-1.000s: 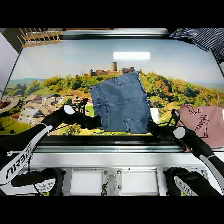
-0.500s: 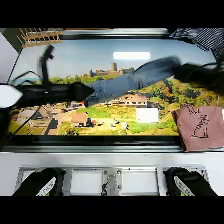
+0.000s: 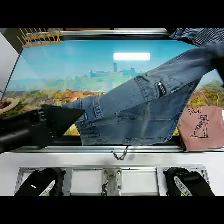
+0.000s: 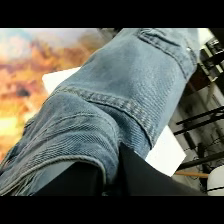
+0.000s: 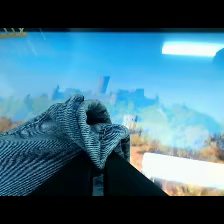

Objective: Fold the clothes and pants, and hang the long-sleeved shirts on hangers.

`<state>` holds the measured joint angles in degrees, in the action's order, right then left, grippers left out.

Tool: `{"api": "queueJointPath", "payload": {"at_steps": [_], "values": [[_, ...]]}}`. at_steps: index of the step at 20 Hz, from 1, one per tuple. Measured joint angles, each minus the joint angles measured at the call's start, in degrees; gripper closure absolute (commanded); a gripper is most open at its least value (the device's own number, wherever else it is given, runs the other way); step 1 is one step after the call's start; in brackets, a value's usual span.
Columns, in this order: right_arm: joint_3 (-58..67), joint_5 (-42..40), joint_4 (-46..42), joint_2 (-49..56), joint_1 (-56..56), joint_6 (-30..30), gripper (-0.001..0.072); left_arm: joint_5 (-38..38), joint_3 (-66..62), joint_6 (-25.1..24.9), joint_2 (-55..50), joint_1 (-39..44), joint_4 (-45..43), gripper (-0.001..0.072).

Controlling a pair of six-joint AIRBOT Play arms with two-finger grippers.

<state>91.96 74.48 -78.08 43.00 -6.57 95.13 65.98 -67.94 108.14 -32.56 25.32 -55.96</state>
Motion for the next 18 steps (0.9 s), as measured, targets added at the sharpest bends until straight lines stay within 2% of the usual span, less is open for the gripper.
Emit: {"api": "queueJointPath", "payload": {"at_steps": [2, 4, 7, 9, 11, 13, 14, 17, 18], "values": [[-0.4, 2.7, 1.0, 4.7, -0.5, 0.4, 0.0670, 0.9, 3.8, 4.9, -2.3, 2.9, -7.6, 0.0673], [-1.2, 4.4, 1.2, 11.6, -1.9, 0.4, 0.0669, -0.6, 8.7, 7.6, -7.0, 4.2, -13.2, 0.0672], [-1.9, 3.8, -0.2, 23.8, -4.8, 0.2, 0.0669, -7.9, 13.6, 8.9, -17.1, 1.5, -17.3, 0.0673], [-2.0, 0.1, -1.0, 30.4, -5.8, -0.2, 0.0669, -13.1, 13.8, 7.2, -24.5, -2.9, -17.3, 0.0672], [-2.1, -4.0, -1.6, 35.0, -6.4, 0.1, 0.0669, -16.0, 11.5, 2.7, -31.3, -8.3, -13.5, 0.0672], [-2.1, -7.9, -1.9, 37.4, -6.8, 1.1, 0.0670, -14.8, 6.4, -6.9, -38.7, -16.2, -4.5, 0.0672], [-12.8, -8.3, -2.0, 31.6, -8.4, 1.8, 0.0670, -8.8, 10.8, -19.7, -38.1, -22.8, 2.5, 0.0673], [-30.0, -14.0, -2.4, 28.2, -10.6, 3.5, 0.0669, -12.3, 23.4, -22.3, -36.3, -20.4, 2.7, 0.0672], [-40.0, -21.3, -1.9, 27.6, -11.8, 4.2, 0.0669, -16.2, 29.0, -22.9, -38.7, -17.6, 2.9, 0.0672]]}}
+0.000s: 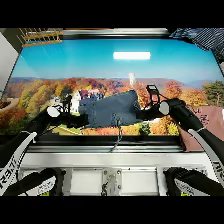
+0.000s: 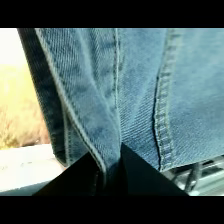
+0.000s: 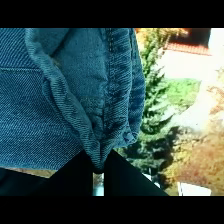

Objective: Fold the clothes and pants, and hang the long-sleeved shirts on hangers.

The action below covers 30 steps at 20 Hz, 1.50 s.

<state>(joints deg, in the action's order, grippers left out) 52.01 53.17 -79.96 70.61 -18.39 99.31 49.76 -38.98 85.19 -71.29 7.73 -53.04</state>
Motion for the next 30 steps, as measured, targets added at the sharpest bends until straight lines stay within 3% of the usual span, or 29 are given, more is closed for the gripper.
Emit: {"api": "queueJointPath", "payload": {"at_steps": [4, 6, 8, 12, 13, 14, 15, 19, 23, 30], "values": [[-8.3, -7.3, 4.9, 1.2, -0.6, 0.6, 0.0652, -5.5, 3.1, 0.1, -3.7, 2.1, 0.9, 0.0672], [-8.6, -7.6, 7.4, 1.0, -0.6, 0.6, 0.0138, -6.5, 3.2, 0.2, -1.5, 2.2, -0.1, 0.0101], [-8.4, -7.0, 8.3, -0.5, -0.1, 0.4, 0.0108, -6.0, 3.2, 0.2, 1.6, 2.1, 0.2, 0.0074], [-6.6, -1.0, 9.7, -7.5, 4.8, -3.3, 0.0107, -1.9, 3.3, 0.2, 11.0, -0.5, 0.4, 0.0100], [-6.1, 1.9, 11.9, -10.4, 8.9, -7.5, 0.0106, -0.3, 3.3, 0.3, 15.0, -1.7, 0.4, 0.0443], [-5.8, 4.2, 15.2, -12.2, 13.4, -12.0, 0.0105, 1.1, 3.3, 0.4, 18.3, -2.2, 0.6, 0.0672], [-5.6, 6.3, 18.9, -12.7, 18.1, -16.0, -0.0008, 1.2, 3.3, 0.4, 21.2, -2.1, 0.6, 0.0672], [-5.4, 9.9, 30.4, -7.7, 28.9, -26.4, -0.0005, -0.7, 3.3, 1.3, 26.8, 2.6, 0.6, 0.0672], [-4.2, 11.0, 40.5, 3.3, 31.3, -36.3, -0.0005, -2.6, 3.3, 2.9, 24.9, 8.2, 0.7, 0.0672], [3.6, 11.5, 44.7, 18.8, 30.1, -42.2, -0.0005, -3.2, 3.3, 5.5, 18.3, 10.8, 0.8, 0.0672]]}}
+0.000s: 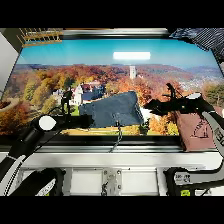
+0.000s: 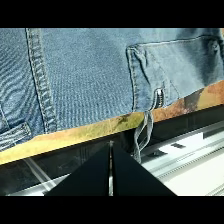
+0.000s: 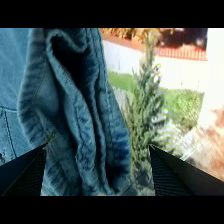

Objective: Fold the clothes and pants, and hang the long-sleeved shirts on hangers.

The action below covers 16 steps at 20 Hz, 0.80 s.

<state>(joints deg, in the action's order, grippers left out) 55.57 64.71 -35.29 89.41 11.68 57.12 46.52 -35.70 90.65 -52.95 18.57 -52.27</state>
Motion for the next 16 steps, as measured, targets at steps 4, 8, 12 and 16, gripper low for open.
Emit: {"api": "queueJointPath", "payload": {"at_steps": [4, 8, 12, 16], "values": [[6.5, 0.5, 4.3, 9.7, -7.4, -1.2, -0.0003, 0.0, 0.0, 0.6, -1.4, 0.2, 0.0, 0.0672], [7.7, -0.4, 9.9, 13.9, -15.3, -3.1, 0.0512, 0.0, 0.0, 0.8, -1.6, 0.2, -0.1, 0.0672], [7.8, -0.1, 11.1, 13.8, -17.7, -6.2, 0.0668, 0.0, 0.0, 0.8, -1.6, 0.2, -0.1, 0.0672], [9.0, 0.3, 5.6, 6.5, -13.7, -3.0, 0.0669, 0.0, 0.0, 0.8, -1.6, 0.2, -0.1, 0.0673]]}}
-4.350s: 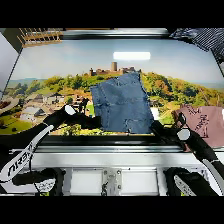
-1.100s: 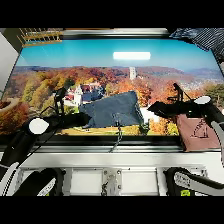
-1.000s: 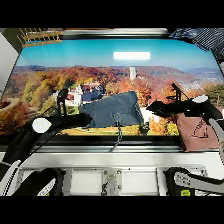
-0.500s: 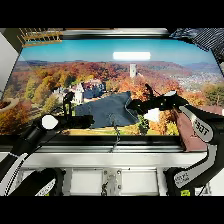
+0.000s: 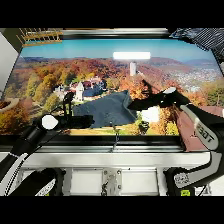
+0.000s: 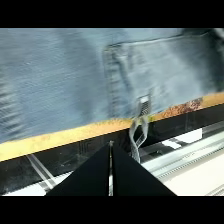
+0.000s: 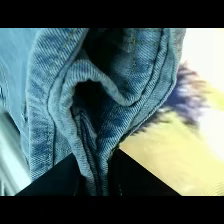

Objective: Fold the clothes and pants, and hang the long-sleeved shirts on hangers.

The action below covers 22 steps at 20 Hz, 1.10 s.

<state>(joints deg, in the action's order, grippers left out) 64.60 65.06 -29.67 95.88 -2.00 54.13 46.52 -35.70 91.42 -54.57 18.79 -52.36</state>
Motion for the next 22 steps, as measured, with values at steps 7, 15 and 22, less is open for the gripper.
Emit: {"api": "queueJointPath", "payload": {"at_steps": [7, 15, 22], "values": [[1.4, -0.1, -17.9, -18.8, 25.2, 16.2, 0.0669, -0.1, 0.0, -0.2, 0.0, 0.0, 0.0, 0.0672], [1.6, -2.0, -21.9, -33.9, 49.6, 24.9, 0.0669, -0.5, 0.0, -0.1, 0.0, 0.0, -0.1, 0.0672], [-1.1, 7.4, -42.0, -43.5, 53.9, 37.8, 0.0669, -0.7, 0.0, -0.1, 0.0, 0.0, -0.5, 0.0672]]}}
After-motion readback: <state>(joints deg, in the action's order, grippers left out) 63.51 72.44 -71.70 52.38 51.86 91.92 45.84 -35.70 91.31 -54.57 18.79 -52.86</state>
